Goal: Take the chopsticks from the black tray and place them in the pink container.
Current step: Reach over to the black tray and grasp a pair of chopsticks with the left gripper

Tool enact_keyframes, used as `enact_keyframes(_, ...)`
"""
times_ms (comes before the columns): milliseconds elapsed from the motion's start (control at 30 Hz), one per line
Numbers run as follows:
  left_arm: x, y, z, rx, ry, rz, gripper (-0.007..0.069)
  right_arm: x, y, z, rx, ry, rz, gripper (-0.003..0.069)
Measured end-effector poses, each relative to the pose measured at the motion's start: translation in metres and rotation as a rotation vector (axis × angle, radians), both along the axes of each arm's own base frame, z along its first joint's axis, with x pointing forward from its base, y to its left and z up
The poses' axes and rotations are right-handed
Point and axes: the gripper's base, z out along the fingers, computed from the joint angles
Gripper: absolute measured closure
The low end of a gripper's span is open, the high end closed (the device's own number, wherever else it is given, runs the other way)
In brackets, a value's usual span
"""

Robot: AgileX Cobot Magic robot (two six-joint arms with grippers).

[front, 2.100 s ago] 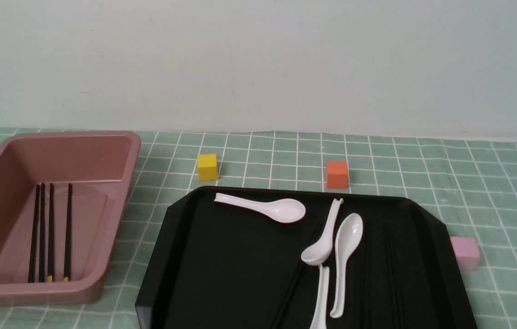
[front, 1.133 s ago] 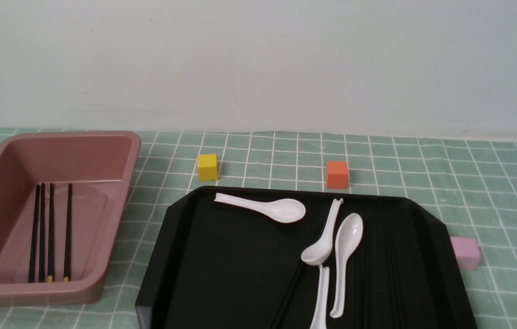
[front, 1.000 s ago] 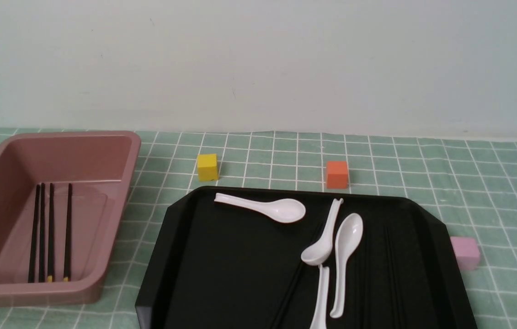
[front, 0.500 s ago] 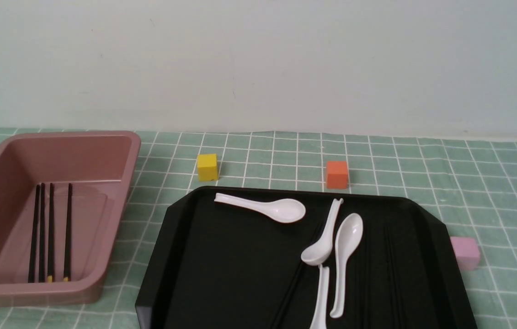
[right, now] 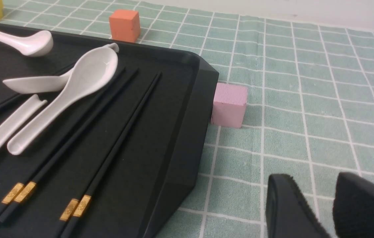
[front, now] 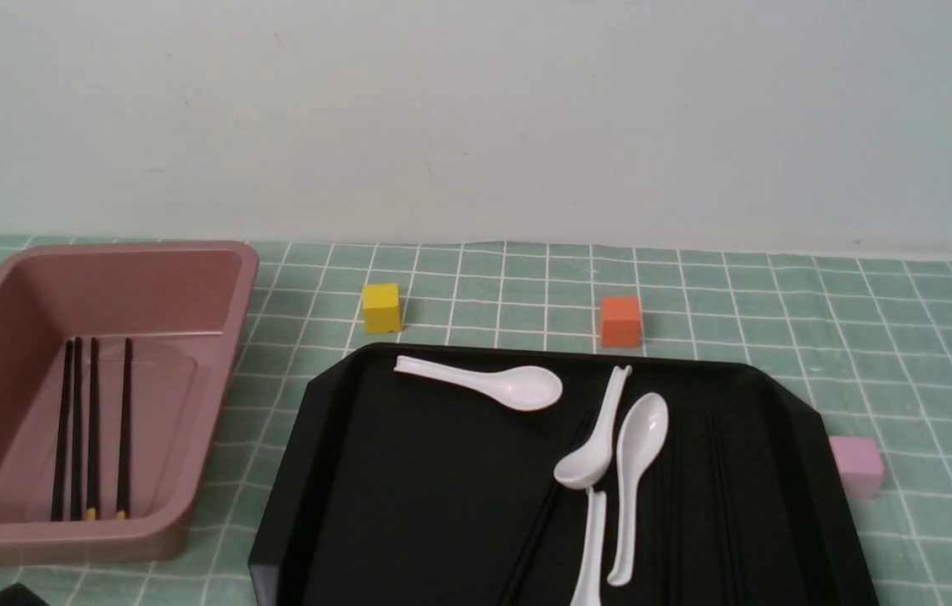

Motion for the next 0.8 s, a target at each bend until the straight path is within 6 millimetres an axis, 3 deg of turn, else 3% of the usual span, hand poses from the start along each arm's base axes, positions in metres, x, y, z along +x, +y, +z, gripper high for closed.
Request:
enact_keyframes(67,0.004,-0.002,0.023,0.118,0.051,-0.049,0.063,0.0,0.0,0.0,0.0,0.0,0.0,0.0419)
enact_keyframes(133,0.014,-0.003,0.045,0.261,0.162,-0.105,0.0637,0.0,0.0,0.0,0.0,0.0,0.0,0.0419)
enact_keyframes(267,0.039,-0.002,0.059,0.427,0.432,-0.203,0.0637,0.0,0.0,0.0,0.0,0.0,0.0,0.0419)
enact_keyframes(400,0.071,-0.002,0.058,0.524,0.696,-0.319,0.0637,0.0,0.0,0.0,0.0,0.0,0.0,0.0419)
enact_keyframes(600,0.109,-0.01,0.035,0.54,0.876,-0.447,0.0637,0.0,0.0,0.0,0.0,0.0,0.0,0.0419)
enact_keyframes(767,0.129,-0.038,0.014,0.592,0.902,-0.561,0.0637,0.0,0.0,0.0,0.0,0.0,0.0,0.0419)
enact_keyframes(800,0.133,-0.053,0.008,0.606,0.892,-0.591,0.0637,0.0,0.0,0.0,0.0,0.0,0.0,0.0419)
